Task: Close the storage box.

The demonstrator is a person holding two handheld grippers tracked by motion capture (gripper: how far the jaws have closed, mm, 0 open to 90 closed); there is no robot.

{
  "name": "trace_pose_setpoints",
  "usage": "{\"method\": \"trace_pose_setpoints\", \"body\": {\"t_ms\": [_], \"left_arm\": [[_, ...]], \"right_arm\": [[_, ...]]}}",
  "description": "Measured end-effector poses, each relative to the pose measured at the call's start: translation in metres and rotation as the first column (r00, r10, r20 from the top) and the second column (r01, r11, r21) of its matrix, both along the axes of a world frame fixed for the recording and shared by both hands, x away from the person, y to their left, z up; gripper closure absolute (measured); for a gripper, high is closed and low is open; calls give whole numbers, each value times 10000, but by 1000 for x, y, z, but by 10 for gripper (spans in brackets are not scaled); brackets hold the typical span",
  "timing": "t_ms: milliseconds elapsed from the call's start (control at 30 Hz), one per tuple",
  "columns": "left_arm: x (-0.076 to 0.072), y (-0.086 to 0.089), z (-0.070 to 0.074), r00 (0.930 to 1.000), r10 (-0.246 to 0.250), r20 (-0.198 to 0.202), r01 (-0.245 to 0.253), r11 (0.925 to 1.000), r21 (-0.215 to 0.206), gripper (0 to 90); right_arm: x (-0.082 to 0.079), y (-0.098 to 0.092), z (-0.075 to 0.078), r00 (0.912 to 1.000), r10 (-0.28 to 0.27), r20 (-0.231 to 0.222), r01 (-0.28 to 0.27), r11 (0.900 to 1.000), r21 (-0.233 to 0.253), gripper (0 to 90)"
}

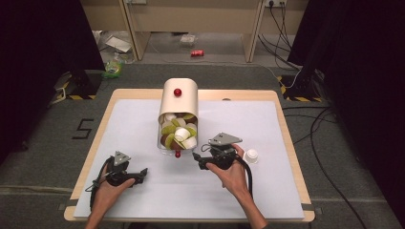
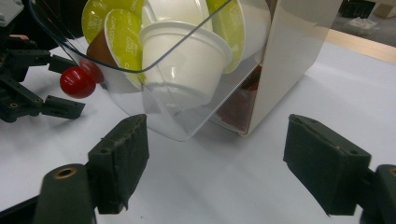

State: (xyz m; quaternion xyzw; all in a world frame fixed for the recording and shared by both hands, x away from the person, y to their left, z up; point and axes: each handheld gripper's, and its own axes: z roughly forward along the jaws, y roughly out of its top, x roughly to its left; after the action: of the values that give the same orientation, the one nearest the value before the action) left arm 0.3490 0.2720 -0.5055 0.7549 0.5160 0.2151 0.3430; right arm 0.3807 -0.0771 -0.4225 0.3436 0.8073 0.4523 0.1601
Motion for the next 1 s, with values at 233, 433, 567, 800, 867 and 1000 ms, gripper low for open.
{"method": "trace_pose_setpoints", "body": {"t_ms": [233,433,567,800,867,1000], "left_arm": [[0,0,0,10000,0,2,0,10000,4,67],[0,0,0,10000,1,-2,-1,10000,5,68],[0,0,0,10000,-2,-6,2,10000,9,67],[0,0,0,10000,-2,-1,2,10000,6,67],[0,0,0,10000,0,5,0,10000,6,68],[0,0,0,10000,-3,0,3,10000,8,67]], "right_arm": [[1,1,0,10000,-29,-71,29,10000,-50,209],[1,1,1,10000,-40,-30,39,9999,-95,207],[2,0,2,9999,-111,-62,112,9999,77,207],[5,0,4,9998,-214,-59,215,9995,230,214],[5,0,4,9998,-204,-29,204,9995,224,211],[5,1,4,9998,-176,-42,177,9996,210,201]]}}
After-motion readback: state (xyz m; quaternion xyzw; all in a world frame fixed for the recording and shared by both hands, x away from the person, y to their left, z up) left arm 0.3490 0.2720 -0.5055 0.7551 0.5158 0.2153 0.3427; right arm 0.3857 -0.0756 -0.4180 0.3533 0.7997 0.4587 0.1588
